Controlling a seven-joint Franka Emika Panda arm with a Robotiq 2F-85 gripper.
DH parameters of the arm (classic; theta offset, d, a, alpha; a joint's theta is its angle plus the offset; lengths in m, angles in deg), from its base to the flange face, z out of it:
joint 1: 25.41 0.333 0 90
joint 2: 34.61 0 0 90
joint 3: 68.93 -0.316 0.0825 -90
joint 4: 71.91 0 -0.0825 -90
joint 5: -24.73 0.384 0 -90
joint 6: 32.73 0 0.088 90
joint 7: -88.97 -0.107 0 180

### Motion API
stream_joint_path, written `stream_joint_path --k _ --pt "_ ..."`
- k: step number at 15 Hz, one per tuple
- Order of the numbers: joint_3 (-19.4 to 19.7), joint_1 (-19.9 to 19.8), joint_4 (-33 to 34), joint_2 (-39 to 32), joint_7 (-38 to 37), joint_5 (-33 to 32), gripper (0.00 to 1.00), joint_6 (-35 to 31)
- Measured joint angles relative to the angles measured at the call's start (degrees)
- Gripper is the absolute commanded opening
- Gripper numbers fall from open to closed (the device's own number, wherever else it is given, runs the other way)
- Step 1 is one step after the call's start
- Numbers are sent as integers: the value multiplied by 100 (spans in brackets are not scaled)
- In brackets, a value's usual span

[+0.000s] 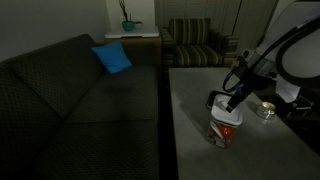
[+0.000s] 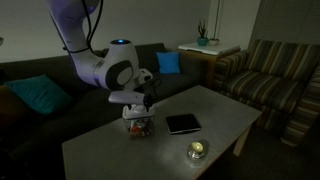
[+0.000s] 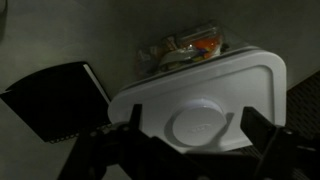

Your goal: Place the lid on the container and push the button

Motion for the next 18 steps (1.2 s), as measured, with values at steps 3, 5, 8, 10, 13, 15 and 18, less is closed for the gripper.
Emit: stream_joint_path --k 3,5,8,10,13,15,18 --pt "-372 -406 -208 217 163 -31 100 11" --pt "-569 -612 -320 331 247 -34 75 40" --pt "-914 -921 -424 344 437 -36 56 212" --pt "-1129 -1110 -502 309 576 -36 42 265" --pt "-1434 -1415 -603 247 760 -36 20 221" --pt "-1592 -1601 -621 161 843 -39 6 6" --pt "-1785 -1864 -626 -26 879 -205 0 -473"
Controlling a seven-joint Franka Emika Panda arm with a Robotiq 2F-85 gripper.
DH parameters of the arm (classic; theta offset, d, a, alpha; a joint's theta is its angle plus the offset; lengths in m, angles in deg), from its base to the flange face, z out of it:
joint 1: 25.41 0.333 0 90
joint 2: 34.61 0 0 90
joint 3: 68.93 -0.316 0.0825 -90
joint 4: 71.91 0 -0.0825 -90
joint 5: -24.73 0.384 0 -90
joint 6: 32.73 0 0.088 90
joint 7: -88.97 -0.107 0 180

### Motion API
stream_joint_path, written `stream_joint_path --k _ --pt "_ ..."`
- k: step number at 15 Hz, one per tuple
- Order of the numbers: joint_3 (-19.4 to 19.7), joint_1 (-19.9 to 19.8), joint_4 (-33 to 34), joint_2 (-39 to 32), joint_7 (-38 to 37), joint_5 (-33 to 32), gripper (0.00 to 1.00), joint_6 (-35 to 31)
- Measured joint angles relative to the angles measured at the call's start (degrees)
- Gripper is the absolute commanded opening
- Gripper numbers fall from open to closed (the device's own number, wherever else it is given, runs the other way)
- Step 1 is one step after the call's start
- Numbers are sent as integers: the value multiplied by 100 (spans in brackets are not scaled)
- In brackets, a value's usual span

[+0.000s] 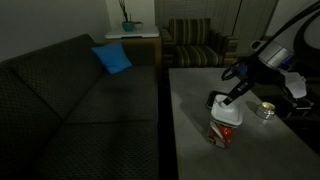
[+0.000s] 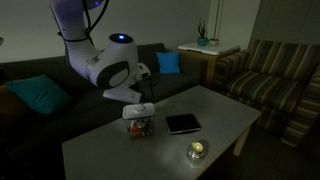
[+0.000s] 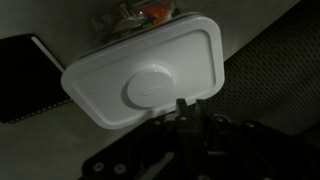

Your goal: Place the lid on the container and push the button

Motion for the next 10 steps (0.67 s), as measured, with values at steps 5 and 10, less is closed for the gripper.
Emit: stream_joint_path --k 5,10 --pt "-28 -176 85 -358 -75 -459 0 -586" --pt "42 -157 279 -677 -188 -794 0 -1022"
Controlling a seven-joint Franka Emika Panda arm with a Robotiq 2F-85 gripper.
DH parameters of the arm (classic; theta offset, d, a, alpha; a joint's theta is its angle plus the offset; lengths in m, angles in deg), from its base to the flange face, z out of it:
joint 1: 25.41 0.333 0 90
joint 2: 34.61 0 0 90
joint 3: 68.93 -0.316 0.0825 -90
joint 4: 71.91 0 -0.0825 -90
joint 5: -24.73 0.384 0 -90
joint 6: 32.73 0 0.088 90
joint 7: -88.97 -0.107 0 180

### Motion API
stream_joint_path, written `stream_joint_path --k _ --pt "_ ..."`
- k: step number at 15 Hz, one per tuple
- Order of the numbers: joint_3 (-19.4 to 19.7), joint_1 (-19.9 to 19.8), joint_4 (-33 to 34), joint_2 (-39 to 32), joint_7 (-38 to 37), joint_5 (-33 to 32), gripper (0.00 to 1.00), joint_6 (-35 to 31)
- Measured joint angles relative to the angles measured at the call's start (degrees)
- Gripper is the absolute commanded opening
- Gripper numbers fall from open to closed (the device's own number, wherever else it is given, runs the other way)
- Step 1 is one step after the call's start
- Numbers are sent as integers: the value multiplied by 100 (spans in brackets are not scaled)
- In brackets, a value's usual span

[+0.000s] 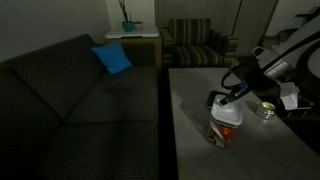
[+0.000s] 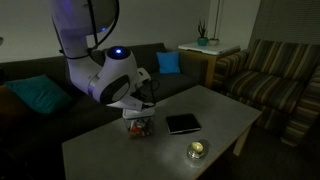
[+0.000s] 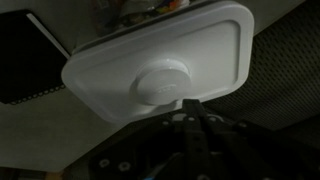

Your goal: Place the lid on the container and push the button

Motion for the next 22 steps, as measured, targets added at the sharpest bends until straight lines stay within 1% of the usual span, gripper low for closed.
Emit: stream_joint_path --k 5,8,11,14,19,22 --pt "200 150 153 -65 -212 -146 0 -419" --pt "305 280 354 -55 -373 -155 0 -406" --pt "531 533 492 -26 -560 -144 0 -405" --pt "931 998 593 18 -739 -6 0 -405" --pt "1763 1990 585 170 -1005 611 0 -370" --pt "2089 2394 566 262 -1185 953 0 -270"
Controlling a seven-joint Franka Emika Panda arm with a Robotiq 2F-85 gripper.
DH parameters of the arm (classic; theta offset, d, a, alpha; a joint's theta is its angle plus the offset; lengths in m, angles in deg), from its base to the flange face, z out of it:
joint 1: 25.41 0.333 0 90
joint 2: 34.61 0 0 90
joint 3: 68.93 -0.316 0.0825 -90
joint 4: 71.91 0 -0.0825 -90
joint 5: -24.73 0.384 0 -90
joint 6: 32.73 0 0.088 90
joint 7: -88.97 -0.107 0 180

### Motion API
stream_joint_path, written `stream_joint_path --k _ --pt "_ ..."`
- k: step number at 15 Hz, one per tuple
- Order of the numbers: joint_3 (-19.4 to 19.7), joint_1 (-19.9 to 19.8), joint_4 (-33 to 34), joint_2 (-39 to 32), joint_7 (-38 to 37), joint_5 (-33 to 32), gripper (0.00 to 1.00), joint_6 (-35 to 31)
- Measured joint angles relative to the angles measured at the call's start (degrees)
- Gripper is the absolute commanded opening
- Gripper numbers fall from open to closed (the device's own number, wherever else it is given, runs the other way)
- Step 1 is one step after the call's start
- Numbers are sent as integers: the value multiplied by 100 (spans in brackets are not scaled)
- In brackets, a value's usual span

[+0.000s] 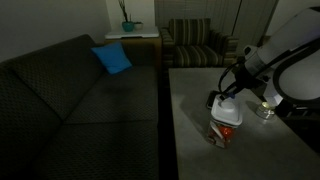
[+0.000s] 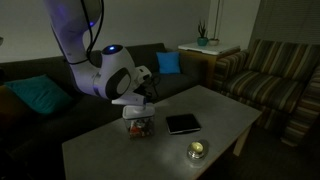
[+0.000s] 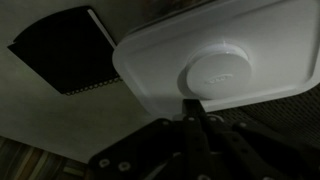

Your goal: Place the lid on the container and push the button

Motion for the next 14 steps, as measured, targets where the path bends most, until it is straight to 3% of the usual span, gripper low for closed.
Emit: stream_joint_path --k 5,10,14 --pt "408 627 -228 410 -430 622 0 519" --pt "972 1404 -409 913 -1136 1039 0 1804" --pt "889 1492 -445 1207 -1376 1034 0 2868"
